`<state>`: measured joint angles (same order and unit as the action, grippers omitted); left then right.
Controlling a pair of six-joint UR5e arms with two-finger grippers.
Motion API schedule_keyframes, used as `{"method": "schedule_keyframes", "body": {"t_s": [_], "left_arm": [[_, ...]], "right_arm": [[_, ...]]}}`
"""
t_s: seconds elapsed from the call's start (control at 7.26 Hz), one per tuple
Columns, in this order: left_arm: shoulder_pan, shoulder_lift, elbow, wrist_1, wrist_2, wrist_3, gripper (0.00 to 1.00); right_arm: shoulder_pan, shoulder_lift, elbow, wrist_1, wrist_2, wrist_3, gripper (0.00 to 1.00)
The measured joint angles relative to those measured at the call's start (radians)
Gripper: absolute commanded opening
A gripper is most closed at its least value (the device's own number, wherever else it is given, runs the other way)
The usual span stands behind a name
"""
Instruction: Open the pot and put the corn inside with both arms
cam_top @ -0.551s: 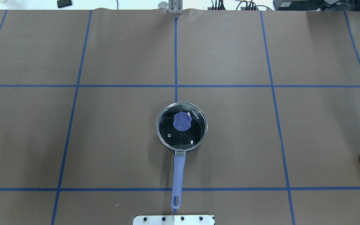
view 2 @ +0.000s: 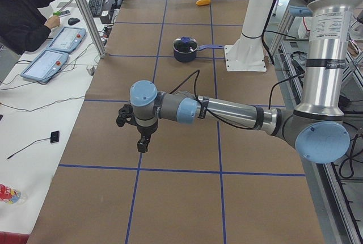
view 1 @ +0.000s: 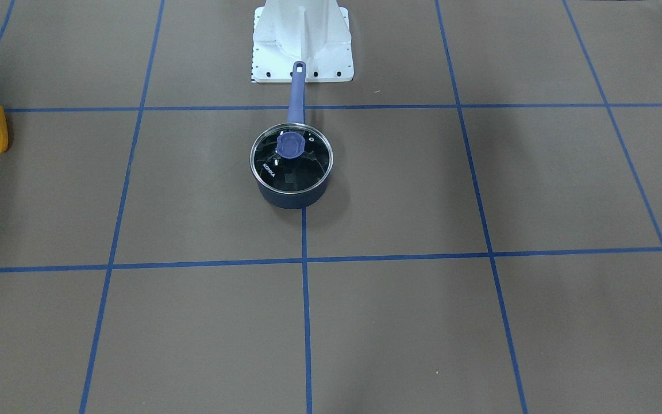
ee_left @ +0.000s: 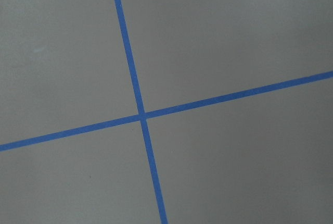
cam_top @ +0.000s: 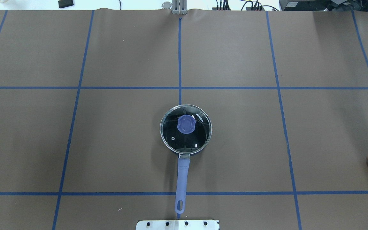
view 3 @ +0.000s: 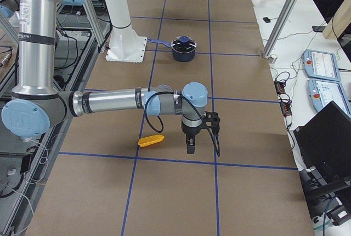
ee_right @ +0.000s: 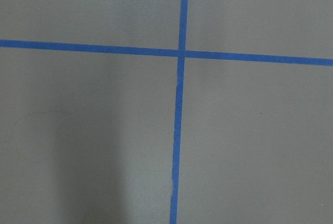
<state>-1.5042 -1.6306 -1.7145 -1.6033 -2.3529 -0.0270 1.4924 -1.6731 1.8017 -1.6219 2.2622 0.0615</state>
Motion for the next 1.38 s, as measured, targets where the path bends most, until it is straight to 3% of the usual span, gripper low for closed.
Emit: {"method": "schedule_keyframes", "body": {"t_s": [0.28,0.69,1.38], "left_arm": [[0.006,-0.078,-0.010,0.063,-0.031,-0.063,1.00],[0.083,-0.284,-0.071,0.296,-0.043,-0.181,1.00],[0.297,-0.499,-0.069,0.333,-0.024,-0.522,1.00]], "right_arm": [[-0.008,0.028,-0.001,-0.001,-0.001,-0.004,1.00],[-0.037,0.039,0.010,-0.001,0.012,-0.006,1.00],[-0.060,0.062,0.043,0.019,0.063,-0.002,1.00]]}}
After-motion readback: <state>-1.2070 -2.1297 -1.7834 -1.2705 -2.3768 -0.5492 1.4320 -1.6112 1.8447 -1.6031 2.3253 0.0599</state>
